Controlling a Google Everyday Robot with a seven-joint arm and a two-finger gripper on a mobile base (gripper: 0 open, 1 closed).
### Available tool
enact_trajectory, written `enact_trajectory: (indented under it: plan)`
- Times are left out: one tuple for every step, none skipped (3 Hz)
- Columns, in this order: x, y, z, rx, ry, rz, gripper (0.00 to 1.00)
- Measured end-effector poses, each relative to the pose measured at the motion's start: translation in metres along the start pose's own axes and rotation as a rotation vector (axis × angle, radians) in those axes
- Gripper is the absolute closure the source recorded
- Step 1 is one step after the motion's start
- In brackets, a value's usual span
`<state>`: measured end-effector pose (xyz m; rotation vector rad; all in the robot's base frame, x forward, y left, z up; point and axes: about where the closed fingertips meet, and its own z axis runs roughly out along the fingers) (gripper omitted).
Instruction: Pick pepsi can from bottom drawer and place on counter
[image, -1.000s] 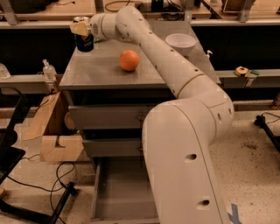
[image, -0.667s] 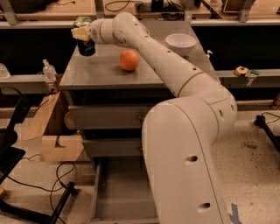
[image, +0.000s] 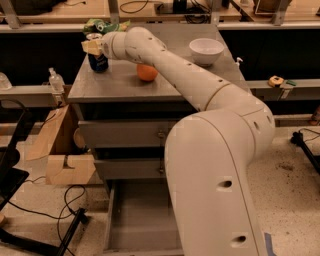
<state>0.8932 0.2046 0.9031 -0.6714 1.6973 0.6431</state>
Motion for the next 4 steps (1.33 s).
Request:
enact_trajectory:
  plan:
    - [0.0012, 0.0021, 0.0019, -0.003, 0.002, 0.001, 0.59]
    - [0.0027, 0.0041, 0.0038, -0.007, 0.004, 0.001, 0.35]
    - [0.004, 0.0061, 0.0057, -0.01, 0.005, 0.002, 0.12]
    - [0.0052, 0.0077, 0.0071, -0.012, 0.007, 0.002, 0.0]
